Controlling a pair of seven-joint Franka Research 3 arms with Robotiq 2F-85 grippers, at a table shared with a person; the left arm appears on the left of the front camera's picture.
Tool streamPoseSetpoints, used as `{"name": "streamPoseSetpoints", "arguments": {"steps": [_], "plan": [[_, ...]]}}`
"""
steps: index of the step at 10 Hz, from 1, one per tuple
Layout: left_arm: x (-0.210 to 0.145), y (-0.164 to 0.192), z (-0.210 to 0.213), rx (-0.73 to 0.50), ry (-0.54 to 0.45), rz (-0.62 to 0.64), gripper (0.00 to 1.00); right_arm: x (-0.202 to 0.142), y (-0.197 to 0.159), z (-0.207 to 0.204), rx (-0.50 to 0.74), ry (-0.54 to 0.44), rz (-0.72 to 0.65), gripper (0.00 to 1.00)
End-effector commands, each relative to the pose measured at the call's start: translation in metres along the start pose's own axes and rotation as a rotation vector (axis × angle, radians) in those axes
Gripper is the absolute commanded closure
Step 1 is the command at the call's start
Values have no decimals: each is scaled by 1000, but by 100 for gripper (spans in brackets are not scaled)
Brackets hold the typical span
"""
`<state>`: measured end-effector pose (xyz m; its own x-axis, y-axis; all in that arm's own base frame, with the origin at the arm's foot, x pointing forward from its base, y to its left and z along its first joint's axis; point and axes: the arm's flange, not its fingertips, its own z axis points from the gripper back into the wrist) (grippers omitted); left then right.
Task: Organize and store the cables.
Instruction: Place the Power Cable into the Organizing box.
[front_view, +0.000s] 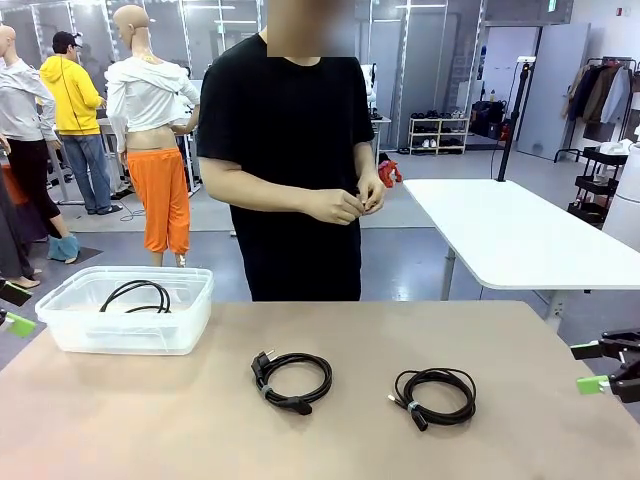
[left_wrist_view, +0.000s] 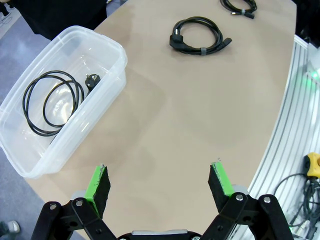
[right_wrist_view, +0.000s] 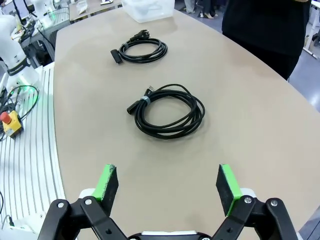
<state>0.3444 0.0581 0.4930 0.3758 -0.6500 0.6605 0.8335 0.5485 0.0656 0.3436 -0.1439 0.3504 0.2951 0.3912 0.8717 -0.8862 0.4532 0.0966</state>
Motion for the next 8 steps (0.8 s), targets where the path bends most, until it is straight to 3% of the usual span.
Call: {"name": "streamPoseSetpoints", "arguments": {"steps": [1, 2, 3, 5, 7, 8], "plan": [[1, -2, 2, -8, 15, 10, 0, 2, -3, 0, -21, 3, -14, 0], [0, 0, 0, 0, 0, 0, 0, 2, -3, 0, -21, 3, -14, 0], [30, -9, -9, -25, 18, -81, 0, 2, -3, 0, -21, 3, -14, 0], [97, -25, -40, -92, 18, -56, 0, 2, -3, 0, -21, 3, -14, 0], [156, -66, -96, -190, 120, -76, 0, 2, -3, 0, -21, 3, -14, 0], [180, -90, -124, -200, 149, -14, 0, 2, -3, 0, -21, 3, -14, 0]]}}
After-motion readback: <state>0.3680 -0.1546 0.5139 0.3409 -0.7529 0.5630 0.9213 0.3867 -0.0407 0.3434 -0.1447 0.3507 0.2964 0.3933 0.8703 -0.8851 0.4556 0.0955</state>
